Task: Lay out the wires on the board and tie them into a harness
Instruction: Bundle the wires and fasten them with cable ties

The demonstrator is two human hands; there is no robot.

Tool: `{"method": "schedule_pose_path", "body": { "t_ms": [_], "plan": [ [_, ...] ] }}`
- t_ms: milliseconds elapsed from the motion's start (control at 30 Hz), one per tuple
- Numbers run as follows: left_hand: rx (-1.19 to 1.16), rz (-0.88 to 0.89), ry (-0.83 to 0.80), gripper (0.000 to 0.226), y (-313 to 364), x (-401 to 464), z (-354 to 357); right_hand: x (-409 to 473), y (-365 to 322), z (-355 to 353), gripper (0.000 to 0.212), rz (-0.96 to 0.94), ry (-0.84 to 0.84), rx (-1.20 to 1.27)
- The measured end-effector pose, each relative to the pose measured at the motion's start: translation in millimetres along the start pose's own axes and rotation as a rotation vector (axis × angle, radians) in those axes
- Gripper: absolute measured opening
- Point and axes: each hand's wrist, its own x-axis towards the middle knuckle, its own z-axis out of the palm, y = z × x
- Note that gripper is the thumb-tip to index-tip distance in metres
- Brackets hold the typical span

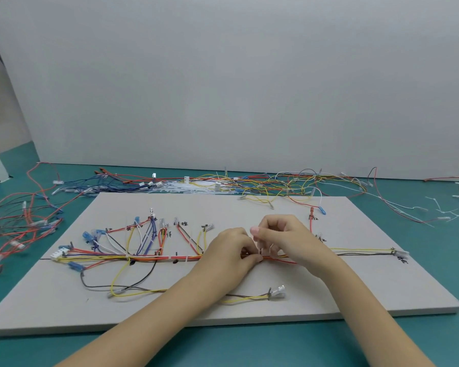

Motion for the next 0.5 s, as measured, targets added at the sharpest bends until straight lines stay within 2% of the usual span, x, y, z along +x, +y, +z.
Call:
{"method": "schedule_pose_path", "body": {
  "t_ms": [100, 200, 267, 300, 367, 433, 500],
  "plan": [
    [-0.026, -0.070, -0.018, 0.009, 4, 1, -3, 5, 1, 3, 0.034, 0.009, 0.188, 0.004],
    [-0.244, -0.210, -0.051, 0.025, 12, 9, -14, 9, 4, -1, 0.035, 0.010, 0.303, -0.005],
    [-0.411, -0.271, 0.041, 0.022, 11, 25, -24, 10, 6, -5, 0.034, -0.004, 0.341, -0.021],
    [-0.421, -0.285, 0.114, 0.019, 7, 36, -30, 10, 7, -5, 0.032, -0.007, 0.347, -0.043],
    [-0.186, -0.258, 0.196, 0.017, -11, 60, -46, 11, 11, -4, 0.031, -0.008, 0.342, -0.076],
    [0.152, -0.288, 0.151, 0.022, -37, 83, -62, 12, 15, -5, 0.030, 0.000, 0.316, -0.114],
    [0.323, -0.418, 0.069, 0.034, -71, 101, -75, 12, 18, -5, 0.029, 0.012, 0.286, -0.163]
  ]
}}
